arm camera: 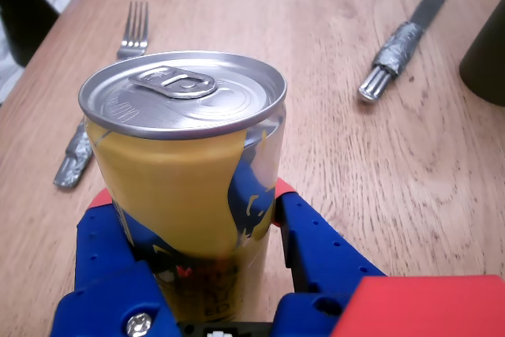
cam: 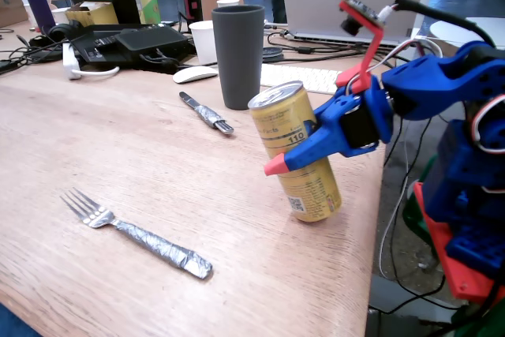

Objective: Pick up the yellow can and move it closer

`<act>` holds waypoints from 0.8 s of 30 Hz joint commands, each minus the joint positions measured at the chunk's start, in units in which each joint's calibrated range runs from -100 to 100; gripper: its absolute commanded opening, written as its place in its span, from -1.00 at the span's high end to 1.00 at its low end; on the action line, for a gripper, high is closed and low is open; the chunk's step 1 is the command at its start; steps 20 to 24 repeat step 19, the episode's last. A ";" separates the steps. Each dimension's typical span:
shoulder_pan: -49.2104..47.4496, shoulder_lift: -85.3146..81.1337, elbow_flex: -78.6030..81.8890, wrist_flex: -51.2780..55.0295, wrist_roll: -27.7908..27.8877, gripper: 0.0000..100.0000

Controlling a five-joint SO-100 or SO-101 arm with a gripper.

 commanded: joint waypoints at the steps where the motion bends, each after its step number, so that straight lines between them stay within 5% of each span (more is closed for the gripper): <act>1: 0.09 -1.75 0.61 -0.18 -0.15 0.63; 24: 0.09 -1.83 0.61 -0.18 0.29 0.63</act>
